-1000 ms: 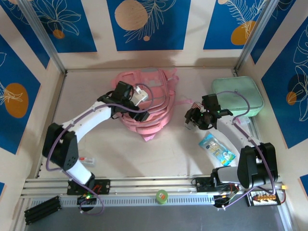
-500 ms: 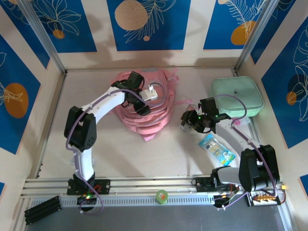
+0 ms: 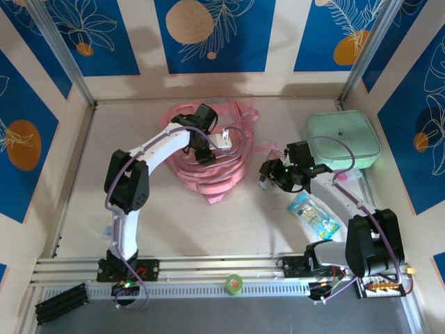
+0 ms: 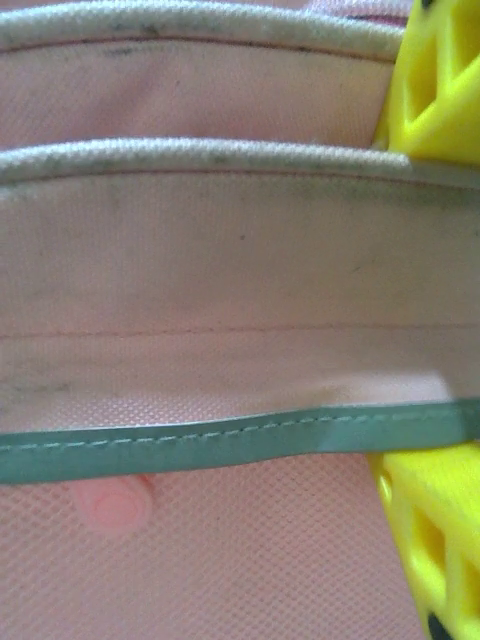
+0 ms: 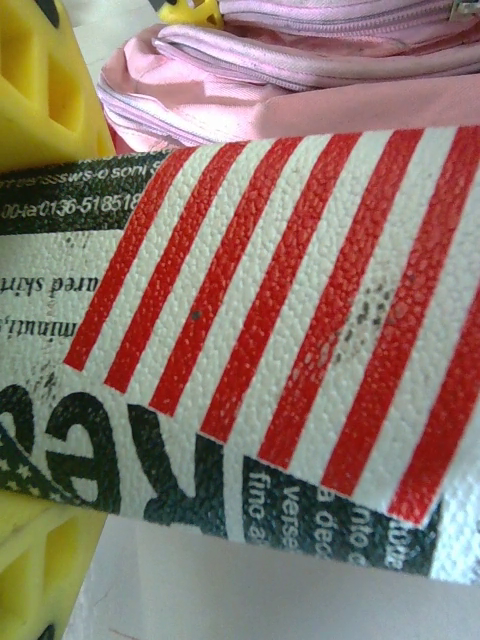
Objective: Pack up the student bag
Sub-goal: Open the student bag at the center of the table.
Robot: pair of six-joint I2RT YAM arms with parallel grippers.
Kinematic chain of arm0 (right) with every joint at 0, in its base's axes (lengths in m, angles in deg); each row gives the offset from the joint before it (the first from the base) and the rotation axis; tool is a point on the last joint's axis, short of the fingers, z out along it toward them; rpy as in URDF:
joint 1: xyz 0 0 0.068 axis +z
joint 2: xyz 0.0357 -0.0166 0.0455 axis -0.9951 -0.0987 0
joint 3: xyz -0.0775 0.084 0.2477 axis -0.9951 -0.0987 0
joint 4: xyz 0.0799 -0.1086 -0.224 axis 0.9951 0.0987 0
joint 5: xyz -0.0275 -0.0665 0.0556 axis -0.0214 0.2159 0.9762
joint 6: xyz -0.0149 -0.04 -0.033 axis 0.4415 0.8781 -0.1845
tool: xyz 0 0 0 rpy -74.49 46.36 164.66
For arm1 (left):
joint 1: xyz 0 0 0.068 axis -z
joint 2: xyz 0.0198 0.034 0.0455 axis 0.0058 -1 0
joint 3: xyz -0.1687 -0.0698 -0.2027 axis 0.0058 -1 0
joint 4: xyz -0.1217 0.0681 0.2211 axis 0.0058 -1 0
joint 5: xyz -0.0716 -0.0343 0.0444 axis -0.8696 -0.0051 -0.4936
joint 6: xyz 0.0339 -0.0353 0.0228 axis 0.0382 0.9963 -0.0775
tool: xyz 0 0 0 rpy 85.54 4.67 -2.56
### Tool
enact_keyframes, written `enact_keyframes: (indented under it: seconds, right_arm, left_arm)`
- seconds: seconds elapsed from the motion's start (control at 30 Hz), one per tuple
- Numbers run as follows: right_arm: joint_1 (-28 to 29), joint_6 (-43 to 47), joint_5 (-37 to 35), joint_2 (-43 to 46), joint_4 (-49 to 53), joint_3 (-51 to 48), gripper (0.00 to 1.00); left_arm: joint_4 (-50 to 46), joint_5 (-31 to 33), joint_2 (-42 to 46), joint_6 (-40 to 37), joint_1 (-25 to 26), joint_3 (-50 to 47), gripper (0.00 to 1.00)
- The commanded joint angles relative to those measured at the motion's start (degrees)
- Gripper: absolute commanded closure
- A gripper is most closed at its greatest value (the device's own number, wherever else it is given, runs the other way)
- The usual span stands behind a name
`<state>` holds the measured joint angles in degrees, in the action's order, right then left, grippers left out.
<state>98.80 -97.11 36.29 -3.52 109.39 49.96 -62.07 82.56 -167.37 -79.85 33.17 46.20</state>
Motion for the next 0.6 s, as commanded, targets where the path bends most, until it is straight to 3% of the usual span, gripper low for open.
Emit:
enact_keyframes:
  seconds: [0.0,0.37,0.57]
  right_arm:
    - [0.6,-0.5,0.8,0.9,-1.5,0.2,0.47]
    - [0.7,-1.0,0.8,0.0,-2.5,0.0,0.47]
    - [0.7,-1.0,1.3,0.7,-2.5,-0.1,0.47]
  left_arm:
    - [-2.1,3.2,1.3,-0.5,0.9,3.3,0.47]
    - [-1.3,6.8,4.5,-0.3,2.0,1.5,0.84]
    - [-3.1,4.5,4.5,2.0,2.0,3.2,1.0]
